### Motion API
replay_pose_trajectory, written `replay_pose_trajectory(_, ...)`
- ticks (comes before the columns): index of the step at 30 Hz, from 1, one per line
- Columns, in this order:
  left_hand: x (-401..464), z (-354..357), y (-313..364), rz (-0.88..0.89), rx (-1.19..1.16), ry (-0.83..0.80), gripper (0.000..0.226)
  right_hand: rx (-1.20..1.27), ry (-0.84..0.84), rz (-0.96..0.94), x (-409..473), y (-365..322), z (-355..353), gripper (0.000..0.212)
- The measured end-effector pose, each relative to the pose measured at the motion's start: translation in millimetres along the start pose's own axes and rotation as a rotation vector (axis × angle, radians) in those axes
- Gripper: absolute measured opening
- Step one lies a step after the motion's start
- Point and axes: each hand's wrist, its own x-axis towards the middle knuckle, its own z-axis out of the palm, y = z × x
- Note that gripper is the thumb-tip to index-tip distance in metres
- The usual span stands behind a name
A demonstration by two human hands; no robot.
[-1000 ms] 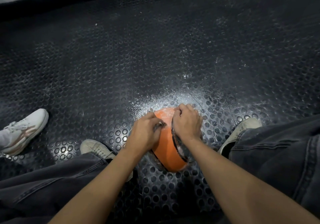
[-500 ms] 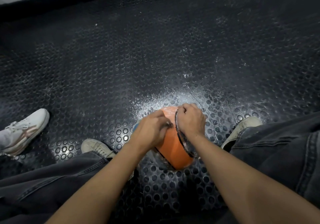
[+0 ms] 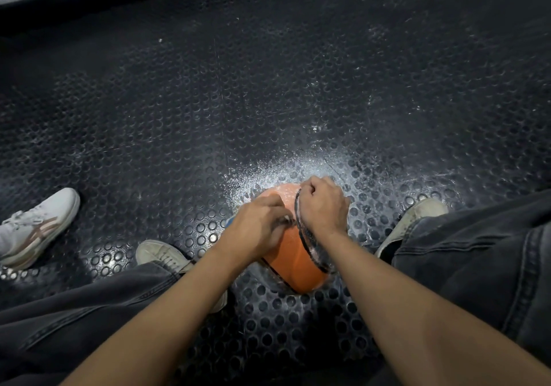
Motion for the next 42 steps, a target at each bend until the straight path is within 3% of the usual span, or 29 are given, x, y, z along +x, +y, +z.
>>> replay_pose_trajectory(2,4.6,-4.7,0.3,0.022,0.024,-0.064,0.014,0.026,-0.014,-0.012,1.8,1.1,-0.7,0.029)
replay_pose_trajectory(7,19.5,-2.3,-8.5,-0.086,0.052,0.058,0.022,-0.009,-0.01,-0.015,-1.5,-3.3,2.0,0.029)
replay_pose_trajectory(11,9.1,-14.5,-7.7,0.106,0.033,-0.164,0.019,-0.001,-0.038,-0.026,2.4,-0.3,-0.2,0.027)
replay_pose_trajectory(15,24.9,-5.9,-14.4,-0.016,0.085,0.015,0.014,-0.009,-0.038,-0.05,-2.0,-3.2,1.9,0.028)
replay_pose_trajectory(17,17.8,-0.2,-12.0,0.004,0.063,0.041,0.014,-0.02,-0.026,-0.042,-2.5,-3.7,2.1,0.028)
replay_pose_trajectory(21,7.1,-7.6,-5.3,0.167,0.071,-0.132,0.016,0.023,-0.039,-0.039,1.1,-1.5,-1.7,0.029)
replay_pose_trajectory(26,17.0,2.2,-4.3,-0.03,0.087,0.058,0.015,0.062,0.009,0.019,-0.5,-1.3,3.3,0.029)
replay_pose_trajectory(30,3.3,-2.8,6.5,0.11,0.099,-0.107,0.014,0.072,-0.012,0.01,0.5,3.5,0.1,0.029)
replay_pose_trajectory(34,29.2,-1.4,-0.7,-0.106,0.119,0.033,0.018,0.04,-0.004,-0.017,-3.5,-2.0,2.9,0.028)
replay_pose_trajectory(39,1.9,-7.8,4.5,0.054,0.05,-0.096,0.014,0.011,-0.004,-0.007,-1.2,-0.3,2.1,0.026)
replay_pose_trajectory(42,9.7,-6.8,-0.2,-0.021,0.075,-0.051,0.016,-0.01,-0.031,-0.014,-1.3,-1.8,2.8,0.027)
